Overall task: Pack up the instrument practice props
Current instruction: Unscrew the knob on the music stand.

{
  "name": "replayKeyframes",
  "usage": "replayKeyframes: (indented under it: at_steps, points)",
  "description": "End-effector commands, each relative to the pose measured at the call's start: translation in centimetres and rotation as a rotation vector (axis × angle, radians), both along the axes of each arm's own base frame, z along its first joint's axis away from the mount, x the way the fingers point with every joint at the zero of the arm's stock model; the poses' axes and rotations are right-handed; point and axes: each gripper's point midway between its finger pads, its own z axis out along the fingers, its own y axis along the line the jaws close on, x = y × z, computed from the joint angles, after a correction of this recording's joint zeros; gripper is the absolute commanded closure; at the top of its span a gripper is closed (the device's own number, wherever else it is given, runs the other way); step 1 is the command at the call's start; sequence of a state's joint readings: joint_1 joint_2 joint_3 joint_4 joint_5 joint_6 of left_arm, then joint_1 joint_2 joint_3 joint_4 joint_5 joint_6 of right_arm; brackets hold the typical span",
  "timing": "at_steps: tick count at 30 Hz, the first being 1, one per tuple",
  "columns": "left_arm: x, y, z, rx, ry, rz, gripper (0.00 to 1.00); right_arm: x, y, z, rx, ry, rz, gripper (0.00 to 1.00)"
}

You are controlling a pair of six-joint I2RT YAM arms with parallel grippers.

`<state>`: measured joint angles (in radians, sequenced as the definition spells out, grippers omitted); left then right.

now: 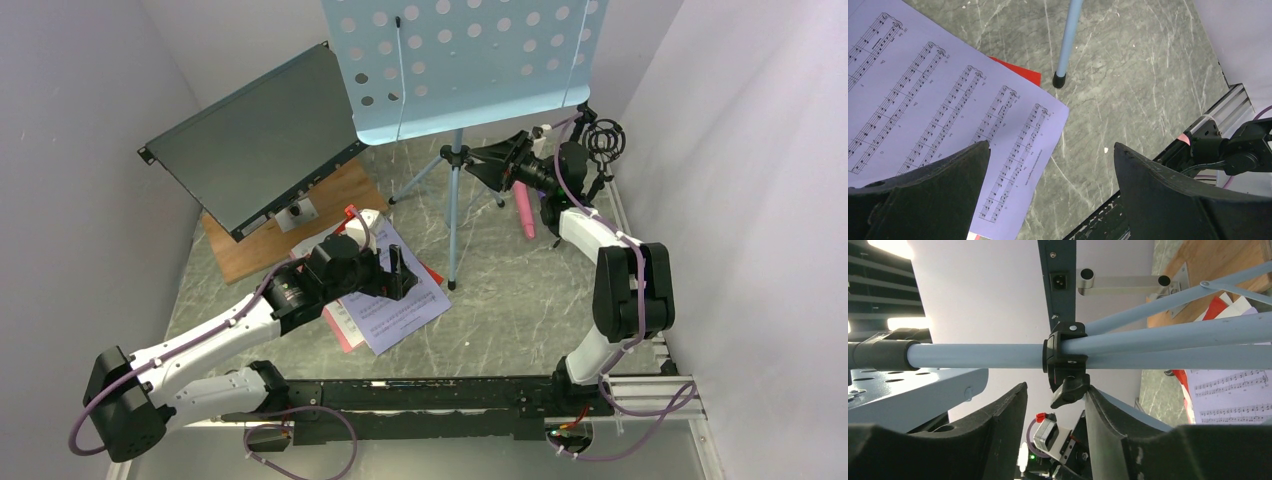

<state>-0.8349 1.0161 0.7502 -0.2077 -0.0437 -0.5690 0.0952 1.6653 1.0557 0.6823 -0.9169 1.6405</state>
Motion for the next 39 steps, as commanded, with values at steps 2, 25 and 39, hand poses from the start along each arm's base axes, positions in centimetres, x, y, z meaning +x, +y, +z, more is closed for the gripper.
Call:
replayKeyframes:
  at_steps: [2,25,39]
  points:
    - [0.4,-0.3,2.1,-0.040,-0.043,0.010,0.01,0.8,-0.4,1.6,0.002,-0.064,-0.048,0.55]
    - [0.1,0.1,2.1,-0.048,-0.042,0.017,0.01,-1.0,0.3,1.9,-0.356,-0.878,0.074,0.93]
    - [0.2,0.2,2.0,-0.041,-0.042,0.019,0.01,-0.6,0.2,1.2,-0.340,-0.998,0.037,0.61]
